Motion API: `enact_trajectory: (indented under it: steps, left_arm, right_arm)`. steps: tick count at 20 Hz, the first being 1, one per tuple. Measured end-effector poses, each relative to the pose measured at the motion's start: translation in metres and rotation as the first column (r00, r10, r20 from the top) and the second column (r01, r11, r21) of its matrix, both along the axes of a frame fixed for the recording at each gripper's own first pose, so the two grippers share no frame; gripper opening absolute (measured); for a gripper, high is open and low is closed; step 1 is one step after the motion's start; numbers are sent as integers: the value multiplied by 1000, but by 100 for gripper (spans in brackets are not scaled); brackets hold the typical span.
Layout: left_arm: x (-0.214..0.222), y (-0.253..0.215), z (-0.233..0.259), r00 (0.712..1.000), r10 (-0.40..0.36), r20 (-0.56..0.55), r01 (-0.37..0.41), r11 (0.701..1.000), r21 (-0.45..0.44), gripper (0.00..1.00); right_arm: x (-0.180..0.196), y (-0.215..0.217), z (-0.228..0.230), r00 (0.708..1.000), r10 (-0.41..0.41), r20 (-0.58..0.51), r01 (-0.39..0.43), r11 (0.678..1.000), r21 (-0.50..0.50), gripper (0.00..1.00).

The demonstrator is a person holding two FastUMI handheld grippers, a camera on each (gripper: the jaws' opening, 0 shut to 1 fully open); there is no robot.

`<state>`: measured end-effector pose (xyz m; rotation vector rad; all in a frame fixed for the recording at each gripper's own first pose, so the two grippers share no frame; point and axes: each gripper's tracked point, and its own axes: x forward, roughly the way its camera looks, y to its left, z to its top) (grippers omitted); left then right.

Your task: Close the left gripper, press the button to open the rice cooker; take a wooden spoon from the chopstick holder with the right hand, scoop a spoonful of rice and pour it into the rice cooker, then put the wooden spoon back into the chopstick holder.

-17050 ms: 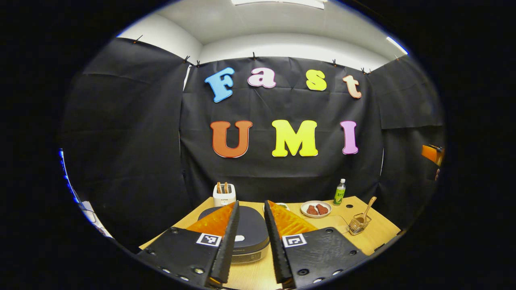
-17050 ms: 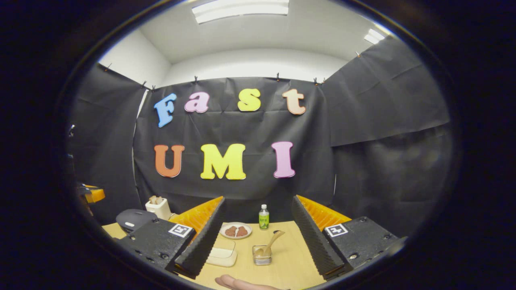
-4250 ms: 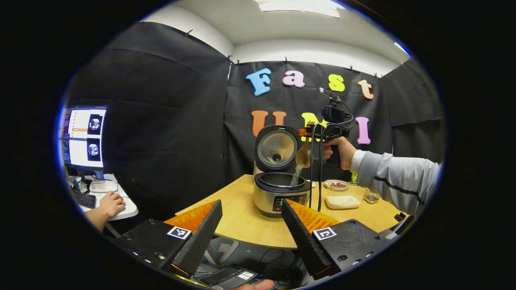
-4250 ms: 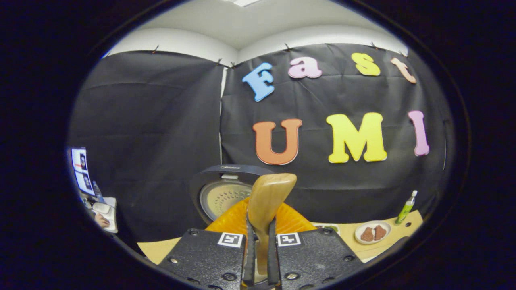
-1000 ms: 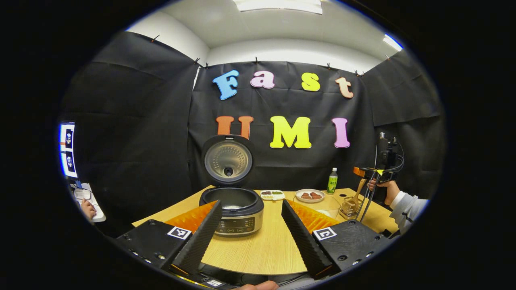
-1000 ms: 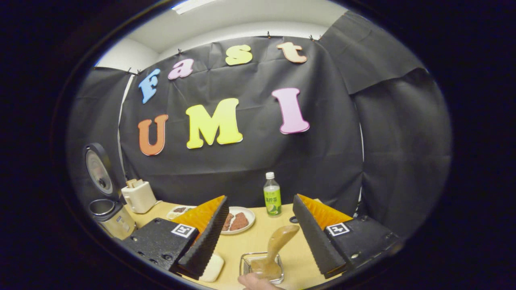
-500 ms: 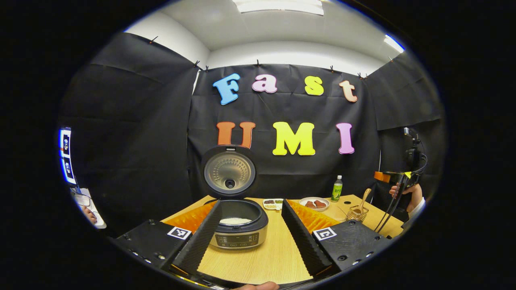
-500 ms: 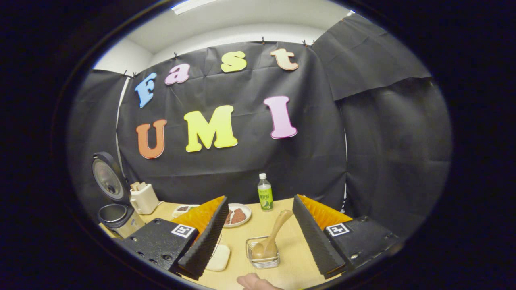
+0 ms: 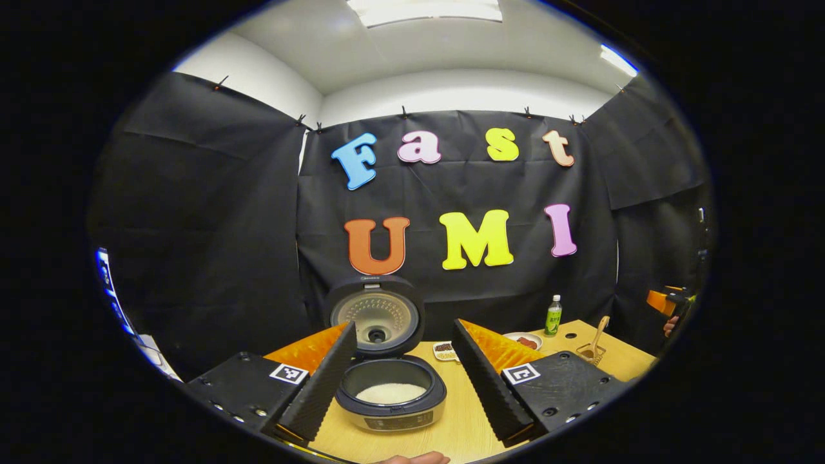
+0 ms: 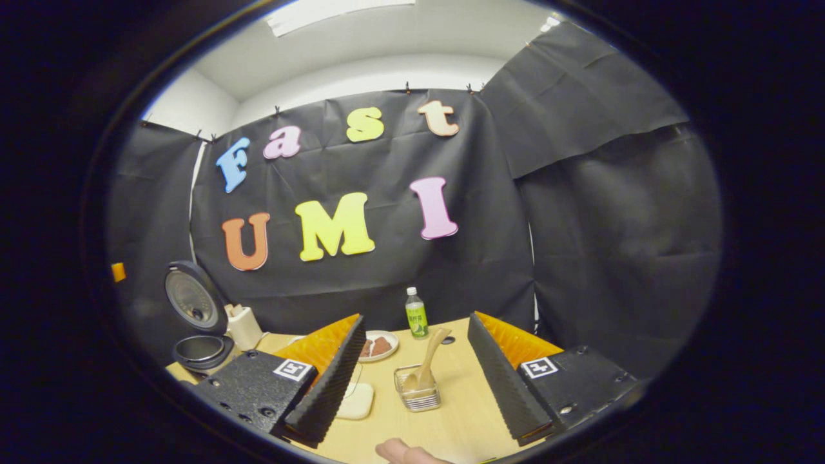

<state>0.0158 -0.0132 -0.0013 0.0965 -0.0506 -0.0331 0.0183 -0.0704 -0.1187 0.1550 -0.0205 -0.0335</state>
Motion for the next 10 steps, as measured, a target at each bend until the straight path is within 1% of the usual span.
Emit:
enact_trajectory:
  steps: [1,2,3,6,7,8,10]
  left_arm:
    - [7,5,12,1000,10,7,-10,1000,16,100]
    - [13,7,20,1000,9,8,-9,1000,23,96]
    - [19,7,26,1000,4,9,-4,1000,24,96]
    - [40,5,41,1000,-12,18,13,999,-31,95]
    - [48,8,46,1000,-9,23,10,999,-45,95]
    - [56,11,48,1000,2,26,-1,999,-54,95]
    - [74,23,56,998,40,48,-37,998,-60,95]
  right_arm:
    - [-7,3,-2,1000,14,-3,-14,1000,6,100]
    - [-14,5,-4,1000,28,-2,-28,1000,9,100]
    - [-20,7,-5,999,42,-1,-42,999,8,100]
    - [-35,18,-8,996,86,11,-86,996,-28,99]
    - [-38,20,-8,995,94,21,-93,995,-39,100]
    - [-40,22,-11,995,102,20,-101,994,-46,99]
    - [-41,27,-20,992,123,2,-123,990,-65,100]
